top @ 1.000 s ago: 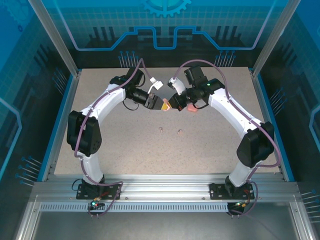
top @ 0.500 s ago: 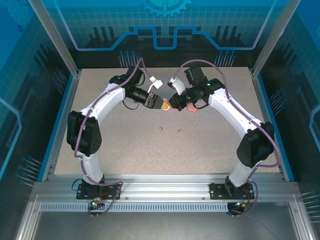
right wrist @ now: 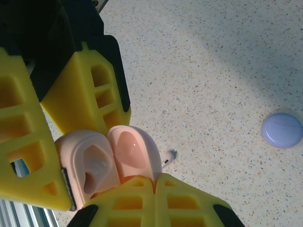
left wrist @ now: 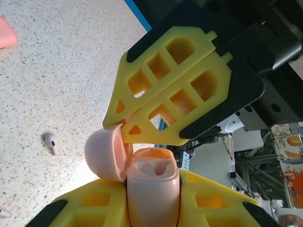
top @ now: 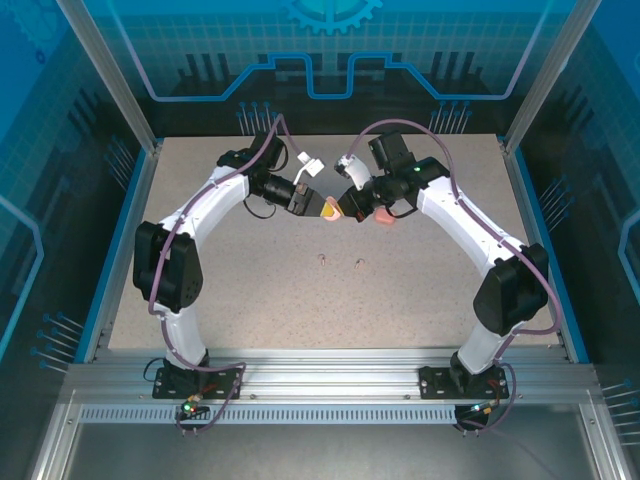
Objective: Insert wireless bluetooth earbuds into charging case
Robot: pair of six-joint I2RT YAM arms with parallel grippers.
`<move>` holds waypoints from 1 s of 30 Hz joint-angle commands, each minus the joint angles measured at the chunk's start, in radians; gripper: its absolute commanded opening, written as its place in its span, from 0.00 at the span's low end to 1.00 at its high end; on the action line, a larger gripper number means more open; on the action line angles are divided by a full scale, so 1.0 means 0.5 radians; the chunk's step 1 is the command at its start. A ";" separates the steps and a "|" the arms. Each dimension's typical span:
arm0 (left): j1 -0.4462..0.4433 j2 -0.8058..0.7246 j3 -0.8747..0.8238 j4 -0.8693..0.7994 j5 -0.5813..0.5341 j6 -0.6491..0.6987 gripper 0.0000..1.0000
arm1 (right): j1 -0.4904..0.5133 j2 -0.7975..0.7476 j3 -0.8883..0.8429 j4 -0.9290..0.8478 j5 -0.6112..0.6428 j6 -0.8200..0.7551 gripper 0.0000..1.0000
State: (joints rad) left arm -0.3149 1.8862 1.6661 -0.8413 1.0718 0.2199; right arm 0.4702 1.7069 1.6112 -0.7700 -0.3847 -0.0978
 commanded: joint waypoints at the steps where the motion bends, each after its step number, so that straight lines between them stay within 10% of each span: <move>1: 0.012 0.026 0.064 -0.022 0.079 0.055 0.10 | -0.005 0.005 -0.014 -0.009 -0.004 0.027 0.00; 16: 0.071 -0.144 -0.240 0.458 -0.087 -0.281 0.00 | -0.157 -0.238 0.031 0.045 -0.048 0.312 0.62; 30: 0.077 -0.613 -0.740 1.098 -0.654 -0.556 0.00 | -0.343 -0.465 -0.232 0.129 0.128 0.713 0.77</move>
State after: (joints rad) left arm -0.2775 1.6440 1.3434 -0.3958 0.8284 -0.0273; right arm 0.3065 1.4849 1.5322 -0.7074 -0.3634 0.1905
